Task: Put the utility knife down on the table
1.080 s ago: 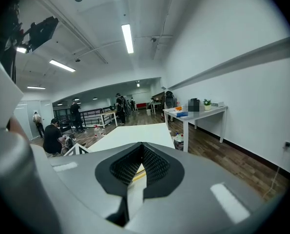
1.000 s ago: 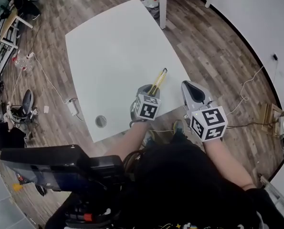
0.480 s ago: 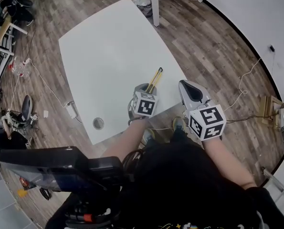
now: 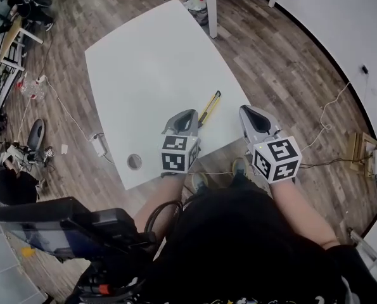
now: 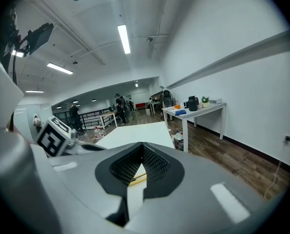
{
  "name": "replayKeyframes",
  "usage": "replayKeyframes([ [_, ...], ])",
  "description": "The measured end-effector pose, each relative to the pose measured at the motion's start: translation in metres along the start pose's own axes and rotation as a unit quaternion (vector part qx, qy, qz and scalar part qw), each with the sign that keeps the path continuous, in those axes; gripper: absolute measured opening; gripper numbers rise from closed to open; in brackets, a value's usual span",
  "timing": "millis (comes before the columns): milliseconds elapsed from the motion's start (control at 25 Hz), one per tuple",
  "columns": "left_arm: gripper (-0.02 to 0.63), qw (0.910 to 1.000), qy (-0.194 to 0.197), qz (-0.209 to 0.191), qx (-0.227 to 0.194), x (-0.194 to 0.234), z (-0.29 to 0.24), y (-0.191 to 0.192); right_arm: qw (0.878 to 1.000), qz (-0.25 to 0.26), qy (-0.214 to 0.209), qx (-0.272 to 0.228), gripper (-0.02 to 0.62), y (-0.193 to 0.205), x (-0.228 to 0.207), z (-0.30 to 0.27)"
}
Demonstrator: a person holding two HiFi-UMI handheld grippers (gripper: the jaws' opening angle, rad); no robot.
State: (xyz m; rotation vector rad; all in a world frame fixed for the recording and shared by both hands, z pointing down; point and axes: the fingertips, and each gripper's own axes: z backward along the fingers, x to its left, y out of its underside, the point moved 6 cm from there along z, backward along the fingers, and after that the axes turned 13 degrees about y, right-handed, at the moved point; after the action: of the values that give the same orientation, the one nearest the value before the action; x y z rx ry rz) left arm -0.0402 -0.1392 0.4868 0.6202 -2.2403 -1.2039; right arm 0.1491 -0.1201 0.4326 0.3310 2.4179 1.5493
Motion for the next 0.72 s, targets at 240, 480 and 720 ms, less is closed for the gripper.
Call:
replayKeyframes([
  [240, 0.0, 0.9829, -0.053, -0.072, -0.16, -0.038, 0.11, -0.062, 0.999, 0.014, -0.033, -0.013, 0.026, -0.016, 0.019, -0.002],
  [480, 0.0, 0.9758, -0.098, -0.062, -0.185, -0.036, 0.141, -0.058, 0.996, 0.059, -0.051, -0.033, 0.023, -0.033, 0.045, -0.002],
  [720, 0.0, 0.9751, -0.124, -0.046, -0.178, -0.028, 0.152, -0.047, 0.996, 0.066, -0.052, -0.042, 0.023, -0.032, 0.061, 0.009],
])
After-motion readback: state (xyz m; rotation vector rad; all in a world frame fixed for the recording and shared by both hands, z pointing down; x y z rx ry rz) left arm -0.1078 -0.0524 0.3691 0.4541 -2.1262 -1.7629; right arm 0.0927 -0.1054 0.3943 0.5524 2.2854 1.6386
